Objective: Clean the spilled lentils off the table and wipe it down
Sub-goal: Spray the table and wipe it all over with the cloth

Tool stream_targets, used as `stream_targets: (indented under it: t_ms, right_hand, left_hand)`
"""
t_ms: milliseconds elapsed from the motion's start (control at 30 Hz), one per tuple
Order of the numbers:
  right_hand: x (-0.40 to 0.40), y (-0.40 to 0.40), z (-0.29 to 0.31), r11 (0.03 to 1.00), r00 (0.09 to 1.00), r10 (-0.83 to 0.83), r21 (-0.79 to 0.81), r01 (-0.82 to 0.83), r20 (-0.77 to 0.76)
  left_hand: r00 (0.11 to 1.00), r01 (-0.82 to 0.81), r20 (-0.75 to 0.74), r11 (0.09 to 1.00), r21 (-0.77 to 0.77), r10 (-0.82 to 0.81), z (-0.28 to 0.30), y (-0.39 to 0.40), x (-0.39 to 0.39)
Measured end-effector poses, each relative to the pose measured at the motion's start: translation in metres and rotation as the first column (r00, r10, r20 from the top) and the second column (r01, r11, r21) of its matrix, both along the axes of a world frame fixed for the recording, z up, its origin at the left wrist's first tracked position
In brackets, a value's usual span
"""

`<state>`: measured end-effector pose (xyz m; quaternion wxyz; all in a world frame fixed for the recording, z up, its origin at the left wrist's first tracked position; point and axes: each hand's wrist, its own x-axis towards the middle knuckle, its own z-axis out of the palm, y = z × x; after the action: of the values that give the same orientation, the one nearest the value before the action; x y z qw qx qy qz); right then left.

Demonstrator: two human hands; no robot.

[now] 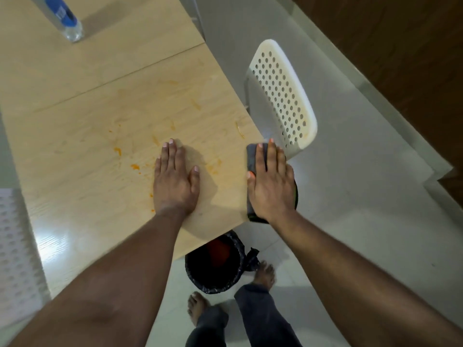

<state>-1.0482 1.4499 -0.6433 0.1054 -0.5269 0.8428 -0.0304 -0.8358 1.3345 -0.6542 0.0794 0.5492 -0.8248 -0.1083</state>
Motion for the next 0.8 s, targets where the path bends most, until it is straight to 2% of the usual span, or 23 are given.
stream_targets:
  t_ms: [100,200,367,567,700,800]
  right_hand:
    - [-0.008,0.040,0.006,0.999,0.998,-0.004,0.032,0.002,0.061]
    - [-0.018,0.041,0.005,0.998,0.998,0.034,0.049,-0.036,0.052]
    - [-0.027,-0.013,0.000,0.992,0.992,0.123,0.009,-0.123,0.026]
    - [-0.023,-0.081,0.004,0.989,0.989,0.139,-0.049,-0.137,0.042]
    - [-0.029,-0.047,0.005,0.948,0.949,0.310,-0.097,-0.303,0.065]
    - [-0.035,-0.017,0.005,0.920,0.919,0.386,-0.102,-0.377,0.081]
  left_hand:
    - [1.000,-0.004,0.013,1.000,0.012,0.004,0.002,0.000,-0.003]
    - [0.999,-0.010,0.035,1.000,0.009,0.010,0.003,0.001,-0.004]
    - [0.998,-0.003,0.061,1.000,-0.001,0.003,-0.002,0.000,-0.003]
    - [0.998,0.002,0.069,1.000,-0.012,-0.001,-0.005,-0.003,-0.001]
    - [0.998,0.008,0.061,1.000,0.018,-0.009,-0.002,-0.001,0.001]
    - [0.997,-0.068,0.040,0.997,0.034,0.067,0.010,-0.008,-0.008]
